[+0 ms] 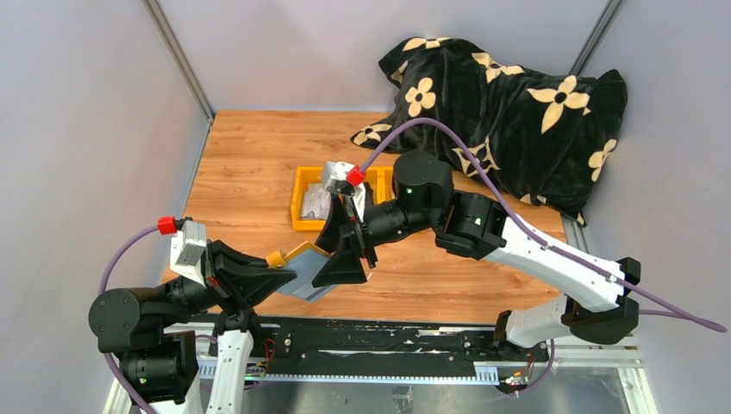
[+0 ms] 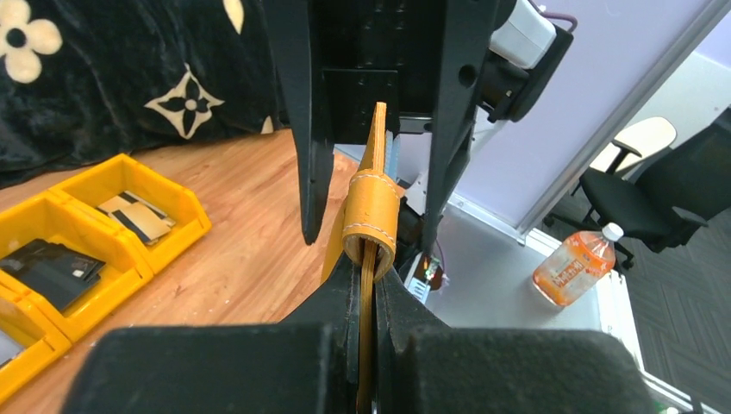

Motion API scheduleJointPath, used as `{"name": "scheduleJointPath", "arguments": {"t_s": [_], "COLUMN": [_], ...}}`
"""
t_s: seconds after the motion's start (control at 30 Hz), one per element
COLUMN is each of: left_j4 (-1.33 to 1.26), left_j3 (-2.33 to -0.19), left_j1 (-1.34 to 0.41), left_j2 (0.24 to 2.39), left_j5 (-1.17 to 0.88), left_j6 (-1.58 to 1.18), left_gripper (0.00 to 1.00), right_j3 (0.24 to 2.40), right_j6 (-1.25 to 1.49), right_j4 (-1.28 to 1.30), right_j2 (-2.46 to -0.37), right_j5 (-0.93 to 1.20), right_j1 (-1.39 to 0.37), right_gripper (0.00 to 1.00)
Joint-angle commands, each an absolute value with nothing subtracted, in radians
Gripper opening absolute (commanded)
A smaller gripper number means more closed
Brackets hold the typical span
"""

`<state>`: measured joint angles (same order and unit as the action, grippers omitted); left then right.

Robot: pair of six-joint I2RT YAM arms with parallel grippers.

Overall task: Take the credit cards out of the card holder
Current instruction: Remove the credit card from the card holder.

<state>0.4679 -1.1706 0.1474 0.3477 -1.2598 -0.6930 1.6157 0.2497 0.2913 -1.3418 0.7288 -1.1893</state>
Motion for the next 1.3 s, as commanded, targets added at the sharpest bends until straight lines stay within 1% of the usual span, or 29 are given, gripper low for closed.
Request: {"name": "scheduleJointPath", "arguments": {"t_s": [0.0,0.13,0.17,0.2,0.23,0.27,0.3,0.37,0.47,0.57,0.63,0.7,0.77,0.93,0.97,1.0,1.07,1.1,1.13,1.23,1.27], "left_j4": [0.478,0.482,0.497,0.510,0.512,0.513,0.513,0.515,0.515,0.515,0.480,0.470,0.481,0.510,0.510,0.510,0.521,0.528,0.529,0.528,0.527], "left_j3": [-1.178,-1.183,-1.184,-1.182,-1.173,-1.164,-1.155,-1.140,-1.145,-1.158,-1.158,-1.152,-1.145,-1.141,-1.136,-1.132,-1.131,-1.131,-1.132,-1.136,-1.137], "left_j1": [0.146,0.146,0.146,0.146,0.146,0.146,0.145,0.146,0.146,0.146,0.146,0.146,0.146,0.146,0.146,0.146,0.146,0.146,0.146,0.146,0.146], "left_j2": [0.350,0.349,0.347,0.343,0.334,0.328,0.321,0.309,0.300,0.301,0.300,0.299,0.298,0.306,0.307,0.307,0.313,0.318,0.326,0.363,0.377], "left_j5": [-1.316,-1.333,-1.321,-1.308,-1.294,-1.283,-1.269,-1.256,-1.249,-1.228,-1.207,-1.177,-1.133,-1.099,-1.097,-1.100,-1.127,-1.148,-1.181,-1.307,-1.336], "left_j6": [-0.674,-0.666,-0.656,-0.642,-0.641,-0.645,-0.654,-0.668,-0.673,-0.677,-0.697,-0.710,-0.700,-0.682,-0.683,-0.680,-0.661,-0.646,-0.635,-0.603,-0.600], "left_gripper": [0.00,0.01,0.11,0.34,0.49,0.57,0.60,0.61,0.61,0.56,0.48,0.45,0.40,0.19,0.14,0.11,0.05,0.03,0.01,0.00,0.00], "right_j3": [1.677,1.692,1.694,1.693,1.687,1.678,1.660,1.599,1.481,1.383,1.335,1.300,1.264,1.226,1.227,1.233,1.260,1.288,1.344,1.497,1.581], "right_j6": [0.221,0.243,0.253,0.264,0.281,0.300,0.326,0.408,0.540,0.645,0.683,0.702,0.714,0.727,0.724,0.714,0.666,0.627,0.559,0.390,0.347], "right_j4": [0.334,0.332,0.326,0.314,0.297,0.283,0.242,0.136,-0.050,-0.181,-0.226,-0.258,-0.288,-0.300,-0.291,-0.269,-0.201,-0.151,-0.073,0.203,0.290], "right_j2": [-1.375,-1.382,-1.378,-1.369,-1.358,-1.344,-1.329,-1.286,-1.229,-1.199,-1.200,-1.200,-1.194,-1.176,-1.173,-1.170,-1.166,-1.169,-1.181,-1.254,-1.286], "right_j5": [0.699,0.655,0.625,0.586,0.553,0.522,0.494,0.443,0.389,0.373,0.376,0.379,0.389,0.413,0.423,0.432,0.450,0.461,0.473,0.535,0.554], "right_j1": [-1.226,-1.229,-1.229,-1.229,-1.228,-1.225,-1.224,-1.218,-1.213,-1.215,-1.221,-1.230,-1.237,-1.241,-1.242,-1.242,-1.242,-1.241,-1.241,-1.241,-1.241], "right_gripper": [0.48,0.10,0.02,0.00,0.00,0.00,0.00,0.00,0.00,0.00,0.00,0.00,0.00,0.00,0.02,0.09,0.28,0.40,0.45,0.49,0.53]}}
